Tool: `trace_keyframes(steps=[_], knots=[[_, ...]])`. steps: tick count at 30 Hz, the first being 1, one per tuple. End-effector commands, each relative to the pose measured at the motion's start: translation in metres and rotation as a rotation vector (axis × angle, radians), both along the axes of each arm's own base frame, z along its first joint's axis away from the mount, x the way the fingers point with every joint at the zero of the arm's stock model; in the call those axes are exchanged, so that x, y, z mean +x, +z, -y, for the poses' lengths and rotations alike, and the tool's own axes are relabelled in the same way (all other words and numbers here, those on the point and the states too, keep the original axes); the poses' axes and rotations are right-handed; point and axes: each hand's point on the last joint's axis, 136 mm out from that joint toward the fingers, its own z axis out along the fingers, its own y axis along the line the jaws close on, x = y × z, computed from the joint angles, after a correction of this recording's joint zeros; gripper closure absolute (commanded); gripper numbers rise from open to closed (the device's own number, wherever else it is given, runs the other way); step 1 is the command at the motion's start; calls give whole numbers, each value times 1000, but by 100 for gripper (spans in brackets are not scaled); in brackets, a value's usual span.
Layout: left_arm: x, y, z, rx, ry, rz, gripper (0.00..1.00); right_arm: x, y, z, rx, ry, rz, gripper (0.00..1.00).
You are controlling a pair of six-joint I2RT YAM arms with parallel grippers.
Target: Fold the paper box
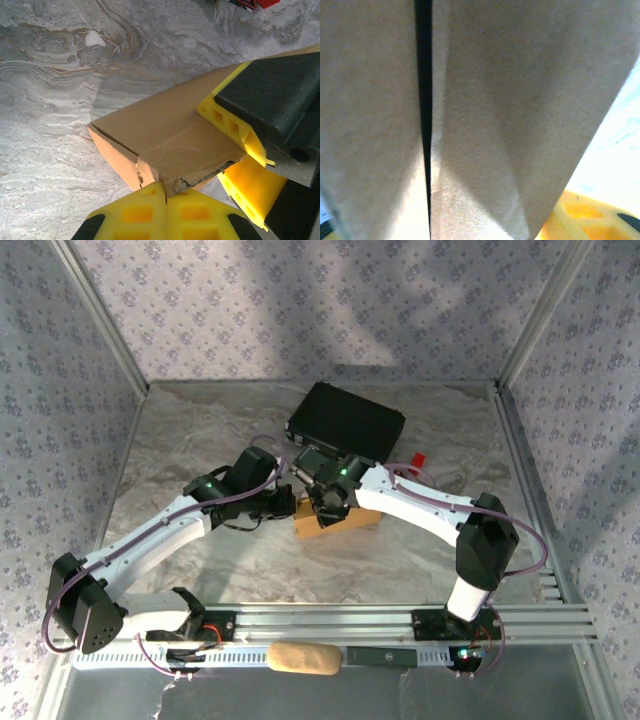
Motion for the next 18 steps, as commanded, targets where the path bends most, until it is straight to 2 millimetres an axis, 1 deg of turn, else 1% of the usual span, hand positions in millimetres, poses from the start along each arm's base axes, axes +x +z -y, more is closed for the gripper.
trace_keyframes(steps=[1,3,6,9,12,18], knots=[[-9,0,8,-40,-36,-33,100,-8,-16,7,3,-144,-75,48],[-9,-2,5,-32,-34,-35,87,-9,-16,6,4,-142,-77,48],[-8,-2,1,-10,-36,-27,77,-9,-16,7,3,-139,-81,48],[-8,-1,-4,15,-33,-17,71,-10,-17,6,3,-139,-83,48],[-7,1,-5,16,-33,-10,72,-9,-15,6,4,-137,-80,48],[-9,-3,-2,14,-42,-24,80,-9,-17,5,0,-137,-82,48]])
